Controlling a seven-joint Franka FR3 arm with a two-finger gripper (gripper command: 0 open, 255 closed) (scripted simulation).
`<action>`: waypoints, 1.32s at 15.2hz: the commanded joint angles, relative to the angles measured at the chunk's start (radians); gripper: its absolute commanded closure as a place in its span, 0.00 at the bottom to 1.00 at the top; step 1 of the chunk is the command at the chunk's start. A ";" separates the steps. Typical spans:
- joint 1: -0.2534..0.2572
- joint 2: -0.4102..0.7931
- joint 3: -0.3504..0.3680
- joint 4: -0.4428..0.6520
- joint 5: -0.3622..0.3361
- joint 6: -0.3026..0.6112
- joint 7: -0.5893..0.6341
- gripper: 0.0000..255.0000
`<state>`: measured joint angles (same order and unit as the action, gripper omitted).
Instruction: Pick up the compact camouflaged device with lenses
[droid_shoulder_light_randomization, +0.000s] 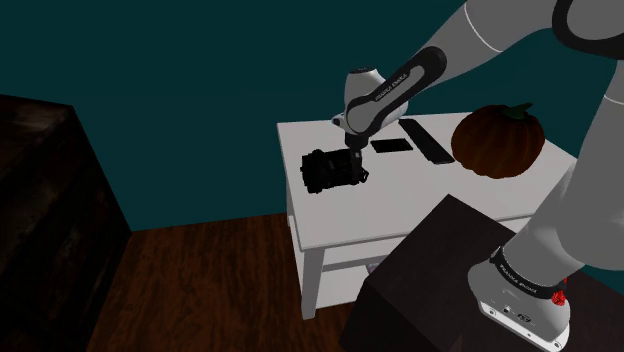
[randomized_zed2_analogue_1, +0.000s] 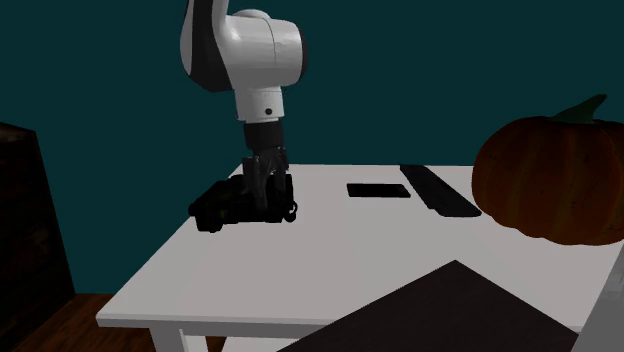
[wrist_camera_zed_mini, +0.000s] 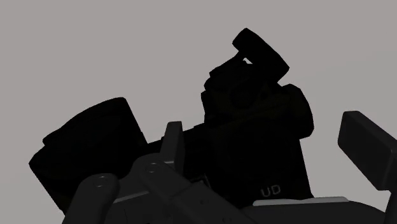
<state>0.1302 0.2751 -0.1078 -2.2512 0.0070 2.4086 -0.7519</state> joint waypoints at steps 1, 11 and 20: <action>0.000 0.018 0.001 -0.003 0.003 0.021 -0.001 0.00; -0.001 0.017 0.001 -0.003 0.003 0.020 -0.001 1.00; 0.003 -0.069 -0.003 0.007 -0.010 -0.075 0.006 1.00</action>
<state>0.1328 0.2167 -0.1106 -2.2498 -0.0013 2.3490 -0.7479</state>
